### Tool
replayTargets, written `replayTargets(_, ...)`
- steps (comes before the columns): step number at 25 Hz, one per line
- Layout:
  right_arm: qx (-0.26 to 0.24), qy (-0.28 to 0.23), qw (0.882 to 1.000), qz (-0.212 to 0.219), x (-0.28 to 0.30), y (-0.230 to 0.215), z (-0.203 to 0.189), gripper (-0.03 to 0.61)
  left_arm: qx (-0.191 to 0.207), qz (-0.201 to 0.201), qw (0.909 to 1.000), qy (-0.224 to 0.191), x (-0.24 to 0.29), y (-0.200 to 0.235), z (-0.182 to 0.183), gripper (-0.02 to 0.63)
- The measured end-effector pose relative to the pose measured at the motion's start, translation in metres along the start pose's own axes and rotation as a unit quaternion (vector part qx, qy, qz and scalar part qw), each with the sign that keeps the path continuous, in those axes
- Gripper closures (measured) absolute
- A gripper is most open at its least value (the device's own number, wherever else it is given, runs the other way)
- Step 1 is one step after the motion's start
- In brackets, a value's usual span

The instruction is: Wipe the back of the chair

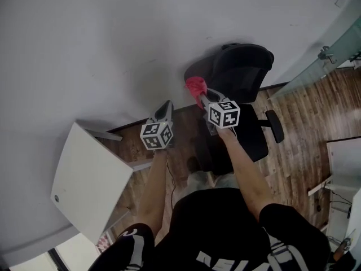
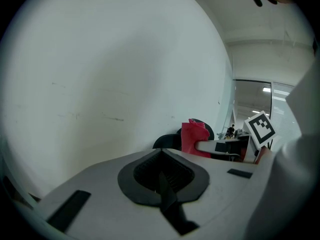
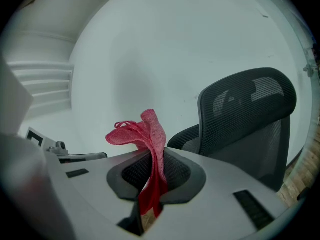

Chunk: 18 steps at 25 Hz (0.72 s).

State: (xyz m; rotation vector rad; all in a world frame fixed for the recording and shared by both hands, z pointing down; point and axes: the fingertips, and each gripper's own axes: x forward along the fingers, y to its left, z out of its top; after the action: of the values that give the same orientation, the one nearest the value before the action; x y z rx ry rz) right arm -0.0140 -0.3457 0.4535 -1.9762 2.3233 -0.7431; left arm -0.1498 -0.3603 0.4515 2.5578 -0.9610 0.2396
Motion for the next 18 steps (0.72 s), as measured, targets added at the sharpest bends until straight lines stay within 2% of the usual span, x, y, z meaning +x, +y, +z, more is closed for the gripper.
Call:
replayTargets(7, -0.019, 0.009, 0.999, 0.027, -0.016, -0.007, -0.002, 0.511, 0.01, -0.001, 0.9999, -0.009, 0.0, -0.033, -0.007, 0.589)
replayTargets(14, -0.048, 0.015, 0.998, 0.039, -0.023, -0.022, -0.006, 0.512, 0.066, -0.002, 0.9978, -0.014, 0.011, -0.066, -0.01, 0.589)
replayTargets(18, -0.036, 0.009, 0.998, 0.044, -0.02, -0.028, -0.007, 0.512, 0.048, -0.014, 0.9983, -0.03, 0.014, -0.075, -0.009, 0.59)
